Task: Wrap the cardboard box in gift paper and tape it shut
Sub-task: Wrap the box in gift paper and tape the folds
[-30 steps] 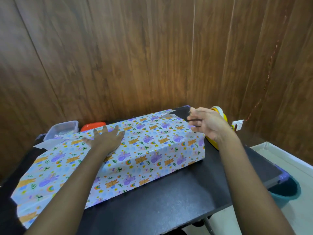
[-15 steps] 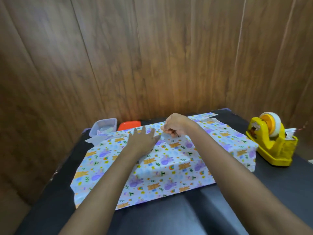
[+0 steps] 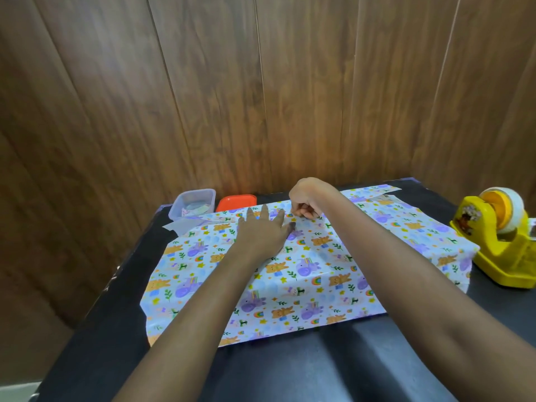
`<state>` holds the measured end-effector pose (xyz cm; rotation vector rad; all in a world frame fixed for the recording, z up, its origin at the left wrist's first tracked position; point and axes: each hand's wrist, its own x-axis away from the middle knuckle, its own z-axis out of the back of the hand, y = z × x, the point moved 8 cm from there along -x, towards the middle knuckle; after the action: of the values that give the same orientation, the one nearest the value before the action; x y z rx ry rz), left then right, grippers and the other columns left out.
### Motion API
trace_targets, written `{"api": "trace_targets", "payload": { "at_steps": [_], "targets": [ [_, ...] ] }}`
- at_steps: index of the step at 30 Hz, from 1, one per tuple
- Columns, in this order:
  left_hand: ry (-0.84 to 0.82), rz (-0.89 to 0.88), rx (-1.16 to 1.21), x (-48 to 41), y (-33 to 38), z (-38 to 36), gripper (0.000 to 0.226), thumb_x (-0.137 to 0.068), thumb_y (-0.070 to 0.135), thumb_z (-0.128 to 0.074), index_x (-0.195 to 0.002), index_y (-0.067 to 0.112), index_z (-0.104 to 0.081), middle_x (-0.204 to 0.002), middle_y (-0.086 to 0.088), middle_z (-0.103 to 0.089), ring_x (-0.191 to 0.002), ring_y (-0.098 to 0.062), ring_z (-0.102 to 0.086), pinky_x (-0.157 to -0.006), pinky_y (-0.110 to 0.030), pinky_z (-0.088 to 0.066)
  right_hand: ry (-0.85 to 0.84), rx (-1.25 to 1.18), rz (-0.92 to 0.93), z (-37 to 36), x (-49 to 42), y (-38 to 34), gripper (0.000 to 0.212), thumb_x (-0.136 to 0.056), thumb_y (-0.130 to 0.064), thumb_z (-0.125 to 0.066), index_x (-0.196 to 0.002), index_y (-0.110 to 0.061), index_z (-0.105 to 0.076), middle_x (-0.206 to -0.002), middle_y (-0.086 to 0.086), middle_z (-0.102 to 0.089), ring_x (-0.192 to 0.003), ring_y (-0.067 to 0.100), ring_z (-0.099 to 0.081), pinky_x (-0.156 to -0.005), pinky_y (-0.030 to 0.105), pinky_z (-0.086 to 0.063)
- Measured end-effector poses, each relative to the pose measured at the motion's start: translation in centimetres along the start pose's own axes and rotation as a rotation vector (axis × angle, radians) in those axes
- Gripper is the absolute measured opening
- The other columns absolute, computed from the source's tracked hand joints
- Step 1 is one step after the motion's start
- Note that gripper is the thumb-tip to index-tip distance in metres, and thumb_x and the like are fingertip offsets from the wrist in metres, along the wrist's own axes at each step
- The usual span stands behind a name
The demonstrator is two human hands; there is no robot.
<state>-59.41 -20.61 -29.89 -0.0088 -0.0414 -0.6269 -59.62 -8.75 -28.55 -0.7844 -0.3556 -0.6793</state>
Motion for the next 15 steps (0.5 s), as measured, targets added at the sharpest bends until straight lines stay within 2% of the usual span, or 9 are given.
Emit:
{"api": "trace_targets", "payload": {
  "at_steps": [3, 8, 15],
  "targets": [
    [0.010, -0.003, -0.013, -0.05, -0.04, -0.06, 0.060, -0.098, 0.055, -0.012, -0.151, 0.028, -0.007, -0.158, -0.011, 0.001, -0.143, -0.040, -0.003, -0.115, -0.053, -0.011, 0.009, 0.014, -0.010, 0.02, 0.11, -0.02, 0.023, -0.094, -0.001, -0.042, -0.074, -0.001, -0.053, -0.060, 0.007, -0.041, -0.048, 0.011, -0.031, -0.044, 0.021, -0.031],
    [0.008, 0.000, -0.022, -0.05, -0.05, -0.16, 0.060, -0.097, 0.055, -0.011, -0.151, 0.028, -0.007, -0.158, -0.011, 0.001, -0.143, -0.040, -0.003, -0.115, -0.053, -0.010, -0.032, 0.158, -0.028, -0.23, 0.55, -0.18, 0.018, -0.099, -0.008, -0.040, -0.091, 0.000, -0.055, -0.063, 0.007, -0.041, -0.052, 0.012, -0.032, -0.058, 0.023, -0.034],
    [0.008, 0.003, -0.036, -0.09, -0.15, -0.23, 0.060, -0.098, 0.055, -0.012, -0.151, 0.029, -0.005, -0.158, -0.011, 0.001, -0.143, -0.040, -0.002, -0.115, -0.053, -0.009, -0.066, 0.025, -0.056, 0.18, 0.07, 0.41, 0.027, -0.099, -0.005, -0.041, -0.077, -0.001, -0.056, -0.063, 0.006, -0.045, -0.049, 0.009, -0.035, -0.045, 0.020, -0.042]
  ]
}}
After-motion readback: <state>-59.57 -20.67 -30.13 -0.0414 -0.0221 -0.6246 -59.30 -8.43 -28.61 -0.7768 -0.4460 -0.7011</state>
